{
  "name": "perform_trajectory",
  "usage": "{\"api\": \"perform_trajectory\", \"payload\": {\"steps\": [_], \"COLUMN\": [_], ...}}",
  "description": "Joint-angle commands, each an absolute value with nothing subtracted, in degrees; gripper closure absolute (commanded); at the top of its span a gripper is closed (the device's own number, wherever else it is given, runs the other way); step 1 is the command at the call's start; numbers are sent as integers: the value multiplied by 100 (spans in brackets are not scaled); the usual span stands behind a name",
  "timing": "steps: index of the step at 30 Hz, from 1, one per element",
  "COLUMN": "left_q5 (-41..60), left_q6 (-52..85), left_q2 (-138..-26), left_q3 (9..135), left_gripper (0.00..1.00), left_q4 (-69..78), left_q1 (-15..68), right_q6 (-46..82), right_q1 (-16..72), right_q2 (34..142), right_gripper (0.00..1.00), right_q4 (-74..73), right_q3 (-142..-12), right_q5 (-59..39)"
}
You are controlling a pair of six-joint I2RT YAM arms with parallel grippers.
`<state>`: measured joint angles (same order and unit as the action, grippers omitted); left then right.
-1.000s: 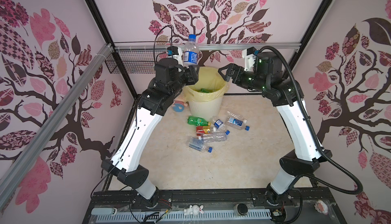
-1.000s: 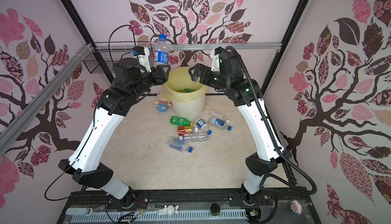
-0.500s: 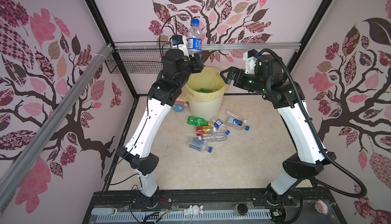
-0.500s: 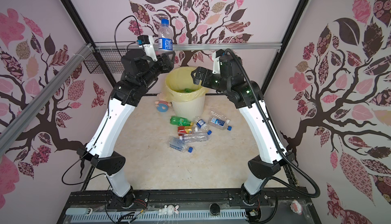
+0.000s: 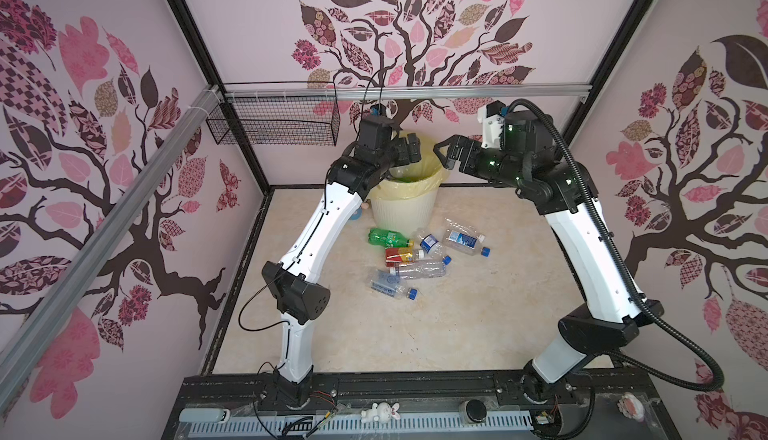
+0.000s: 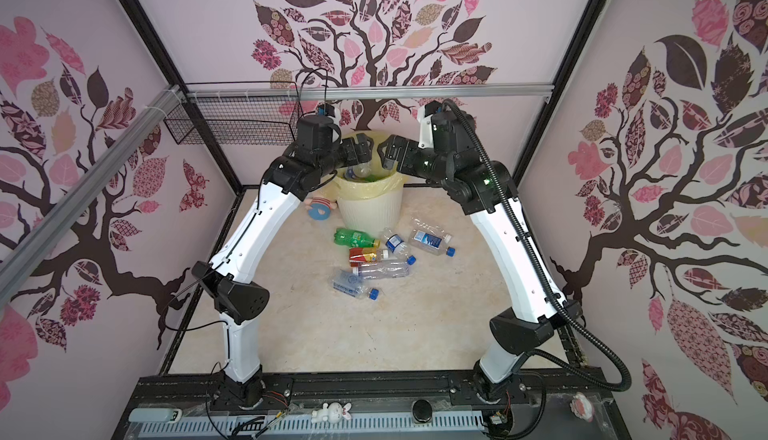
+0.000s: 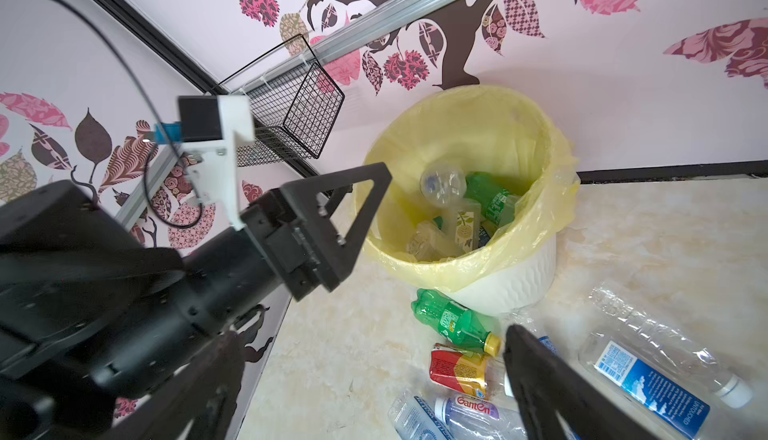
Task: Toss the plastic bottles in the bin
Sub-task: 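Open left gripper to drop the blue-label bottle into the bin, then lower left gripper onto the clear blue-capped bottle near the pile while right gripper hovers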
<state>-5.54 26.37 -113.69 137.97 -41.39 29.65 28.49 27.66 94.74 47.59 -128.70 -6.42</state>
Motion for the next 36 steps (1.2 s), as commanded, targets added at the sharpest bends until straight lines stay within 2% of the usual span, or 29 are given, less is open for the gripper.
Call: {"api": "perform_trajectory", "payload": {"steps": [1,12,19,27,32,36], "left_q5": [-651,-706,-933,-857,-587,-354], "left_q6": [2548,2570,2468,3317,4532,5433], "left_q2": [-10962,-10418,-9966,-9026,-8508,-8110], "left_q3": [13580,12869,12565,11359,10226,9231], "left_gripper": [3,3,3,3,3,3], "left_q4": [-4131,-4575,-5416,-5718,-5981,-5875], "left_q1": [3006,3112,3271,3242,3104,3068], "right_q6": [2882,2925,3405,2971,2467,2122], "right_q1": [2747,2742,2743,2860,3270,3665], "right_q2": [9221,8729,8341,7964,7951,7721], "right_gripper": [0,0,1,0,0,0], "right_q4": [4644,4287,4149,4389,4932,4855], "right_q3": [-12784,-11653,-10859,-10403,-10386,-9839], "right_q5": [-746,-798,-1306,-736,-18,440]}}
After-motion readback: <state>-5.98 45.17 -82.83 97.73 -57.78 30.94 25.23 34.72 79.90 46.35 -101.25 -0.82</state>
